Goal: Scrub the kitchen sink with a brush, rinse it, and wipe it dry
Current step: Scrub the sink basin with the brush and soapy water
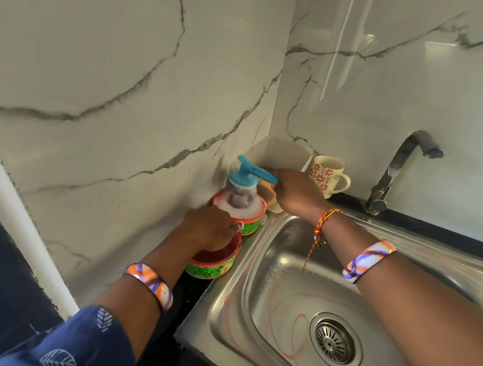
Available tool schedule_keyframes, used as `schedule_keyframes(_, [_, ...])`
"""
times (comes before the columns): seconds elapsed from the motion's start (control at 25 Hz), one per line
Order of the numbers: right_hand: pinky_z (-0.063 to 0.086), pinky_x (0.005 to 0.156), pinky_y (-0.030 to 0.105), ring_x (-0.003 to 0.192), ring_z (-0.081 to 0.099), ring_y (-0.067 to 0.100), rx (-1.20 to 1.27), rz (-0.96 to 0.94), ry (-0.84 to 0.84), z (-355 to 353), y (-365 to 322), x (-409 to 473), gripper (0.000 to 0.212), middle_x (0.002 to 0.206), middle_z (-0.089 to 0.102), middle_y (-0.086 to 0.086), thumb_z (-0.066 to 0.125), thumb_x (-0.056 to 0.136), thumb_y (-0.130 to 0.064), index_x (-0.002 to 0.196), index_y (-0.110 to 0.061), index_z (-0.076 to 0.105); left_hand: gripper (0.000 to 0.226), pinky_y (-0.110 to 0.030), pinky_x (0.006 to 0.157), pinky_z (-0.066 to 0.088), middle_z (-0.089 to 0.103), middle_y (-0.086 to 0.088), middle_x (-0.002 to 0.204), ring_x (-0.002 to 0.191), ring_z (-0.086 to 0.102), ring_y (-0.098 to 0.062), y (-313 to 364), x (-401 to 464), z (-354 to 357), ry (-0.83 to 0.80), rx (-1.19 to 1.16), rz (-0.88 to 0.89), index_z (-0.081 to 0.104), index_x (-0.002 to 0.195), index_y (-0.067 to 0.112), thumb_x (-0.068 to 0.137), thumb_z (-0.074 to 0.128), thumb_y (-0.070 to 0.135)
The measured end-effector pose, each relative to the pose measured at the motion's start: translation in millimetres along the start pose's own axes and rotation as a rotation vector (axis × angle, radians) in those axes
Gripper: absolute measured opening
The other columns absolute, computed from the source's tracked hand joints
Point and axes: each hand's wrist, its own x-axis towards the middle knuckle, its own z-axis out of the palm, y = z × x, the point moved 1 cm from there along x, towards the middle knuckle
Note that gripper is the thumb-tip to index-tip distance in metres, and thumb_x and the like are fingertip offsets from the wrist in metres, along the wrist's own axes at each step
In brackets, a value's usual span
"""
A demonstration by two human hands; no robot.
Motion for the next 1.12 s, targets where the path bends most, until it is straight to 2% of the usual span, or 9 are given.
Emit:
schedule_keyframes(0.28, [0.046, 0.079, 0.036, 0.103, 0.06, 0.032, 0.011, 0.057, -0.027, 19.3, 6.0, -13.4, 0.029, 0.11, 0.064, 0.013, 0.044, 0.092, -0.011, 0.116, -0.012, 0.06, 0.051, -0.036, 0.094, 0.042, 0.054, -0.012, 0.132, 0.12, 0.051, -0.028, -0.6, -0.8, 2.2, 0.036, 0.014, 0.026, 0.055, 0.124, 0.011, 0.1, 0.026, 0.045])
schedule_keyframes(0.44, [0.038, 0.045, 0.02, 0.059, 0.046, 0.012, 0.835, 0.294, 0.017, 8.2, 13.8, -21.6, 0.022, 0.076, 0.054, 0.006, 0.045, 0.095, -0.004, 0.111, -0.01, 0.059, 0.051, -0.036, 0.094, 0.042, 0.053, -0.012, 0.132, 0.12, 0.051, -0.028, -1.1, -2.9, 2.3, 0.051, -0.001, 0.005, 0.055, 0.124, 0.011, 0.1, 0.025, 0.045])
schedule_keyframes(0.52, [0.027, 0.033, 0.012, 0.046, 0.04, 0.004, 1.248, 0.442, -0.024, -9.0, 26.3, -29.1, 0.018, 0.072, 0.049, 0.001, 0.042, 0.097, -0.006, 0.111, -0.01, 0.053, 0.048, -0.035, 0.091, 0.043, 0.055, -0.012, 0.13, 0.118, 0.052, -0.028, -0.2, -6.1, 0.9, 0.083, -0.003, -0.028, 0.055, 0.123, 0.012, 0.1, 0.028, 0.044])
schedule_keyframes(0.64, [0.03, 0.033, 0.01, 0.037, 0.042, 0.001, 1.573, 0.539, -0.141, -31.3, 62.3, -52.7, 0.014, 0.069, 0.051, -0.002, 0.042, 0.093, -0.008, 0.097, -0.01, 0.055, 0.039, -0.033, 0.084, 0.045, 0.059, -0.009, 0.121, 0.111, 0.057, -0.029, 13.6, -18.4, -2.4, 0.257, 0.0, 0.011, 0.055, 0.119, 0.015, 0.097, 0.037, 0.041])
schedule_keyframes(0.72, [0.038, 0.039, 0.011, 0.04, 0.047, 0.001, 1.652, 0.583, -0.196, -35.1, 89.1, -76.0, 0.021, 0.063, 0.056, -0.004, 0.058, 0.074, -0.007, 0.094, -0.011, 0.057, 0.038, -0.033, 0.083, 0.046, 0.061, -0.009, 0.119, 0.11, 0.058, -0.028, 35.4, -29.0, -1.5, 0.292, -0.076, 0.106, 0.054, 0.119, 0.015, 0.096, 0.041, 0.041])
schedule_keyframes(0.8, [0.048, 0.046, 0.016, 0.048, 0.056, 0.005, 1.583, 0.674, -0.209, -28.1, 115.1, -96.8, 0.03, 0.062, 0.06, -0.002, 0.064, 0.062, -0.002, 0.09, -0.009, 0.057, 0.037, -0.033, 0.082, 0.046, 0.059, -0.008, 0.12, 0.111, 0.057, -0.028, 60.4, -35.3, 5.1, 0.229, -0.093, 0.185, 0.053, 0.12, 0.015, 0.095, 0.043, 0.042])
schedule_keyframes(0.88, [0.051, 0.045, 0.017, 0.058, 0.056, 0.01, 1.363, 0.796, -0.23, -8.4, 137.2, -112.2, 0.013, 0.068, 0.058, 0.005, 0.051, 0.083, 0.007, 0.085, -0.005, 0.056, 0.04, -0.036, 0.085, 0.046, 0.056, -0.007, 0.125, 0.116, 0.055, -0.027, 81.9, -34.3, 16.1, 0.108, -0.045, 0.191, 0.05, 0.123, 0.016, 0.094, 0.046, 0.042])
schedule_keyframes(1.0, [0.034, 0.031, 0.01, 0.04, 0.044, 0.004, 0.984, 0.894, -0.356, 39.1, 163.4, -125.7, 0.02, 0.064, 0.046, 0.005, 0.043, 0.095, 0.003, 0.078, -0.003, 0.052, 0.04, -0.039, 0.091, 0.045, 0.052, -0.006, 0.129, 0.12, 0.052, -0.028, 97.2, -26.1, 33.6, 0.038, -0.017, 0.056, 0.05, 0.126, 0.015, 0.093, 0.051, 0.038])
schedule_keyframes(1.12, [0.026, 0.031, 0.012, 0.029, 0.035, 0.002, 0.68, 0.85, -0.354, 99.4, 190.4, -121.0, 0.026, 0.057, 0.04, 0.003, 0.041, 0.098, -0.008, 0.073, -0.005, 0.05, 0.037, -0.037, 0.088, 0.047, 0.051, -0.007, 0.128, 0.118, 0.054, -0.028, 100.1, -14.6, 44.6, 0.046, 0.029, -0.074, 0.052, 0.125, 0.012, 0.092, 0.055, 0.029])
